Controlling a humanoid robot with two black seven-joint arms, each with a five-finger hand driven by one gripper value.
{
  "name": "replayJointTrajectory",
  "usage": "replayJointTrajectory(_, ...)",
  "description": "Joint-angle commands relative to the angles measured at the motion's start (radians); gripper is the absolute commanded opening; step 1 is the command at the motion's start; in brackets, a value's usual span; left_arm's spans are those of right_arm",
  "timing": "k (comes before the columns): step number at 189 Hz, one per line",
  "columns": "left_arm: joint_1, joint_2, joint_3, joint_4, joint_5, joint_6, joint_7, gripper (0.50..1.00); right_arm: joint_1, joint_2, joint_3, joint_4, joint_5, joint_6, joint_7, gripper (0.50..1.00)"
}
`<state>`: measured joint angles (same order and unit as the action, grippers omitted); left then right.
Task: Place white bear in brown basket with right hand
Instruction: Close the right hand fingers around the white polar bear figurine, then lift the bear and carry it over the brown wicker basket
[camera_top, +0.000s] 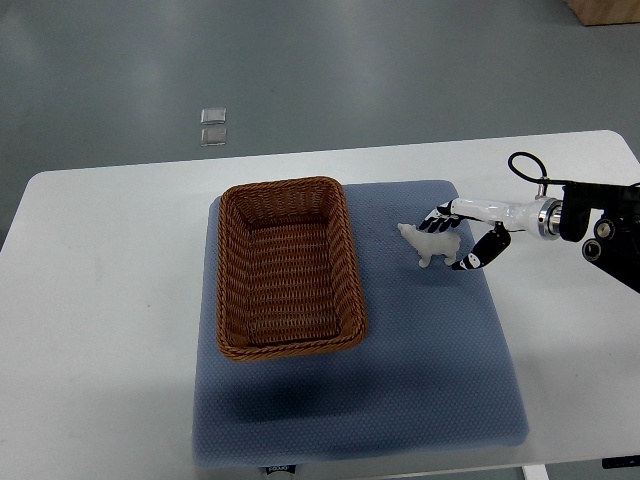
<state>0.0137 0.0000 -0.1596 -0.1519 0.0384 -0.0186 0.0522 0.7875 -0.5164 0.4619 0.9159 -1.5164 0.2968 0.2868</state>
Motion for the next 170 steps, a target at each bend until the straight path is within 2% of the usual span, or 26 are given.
replayJointTrajectory(1,0.0,0.0,0.0,0.0,0.0,0.0,0.0,1.0,-0.002,0.001,0.0,0.001,-0.001,-0.005,-0.009,0.768)
replayJointTrajectory(121,0.0,0.0,0.0,0.0,0.0,0.0,0.0,1.0,0.01,-0.001,-0.029,0.037,-0.007,0.007,-0.008,0.752)
replayJointTrajectory(138,0.0,0.0,0.0,0.0,0.0,0.0,0.0,1.0,0.009,-0.001,-0.029,0.037,-0.013,0.004,-0.009,0.715)
replayJointTrajectory(170,0.0,0.0,0.0,0.0,0.0,0.0,0.0,1.0,0.007,-0.001,-0.029,0.037,-0.028,-0.005,-0.011,0.576)
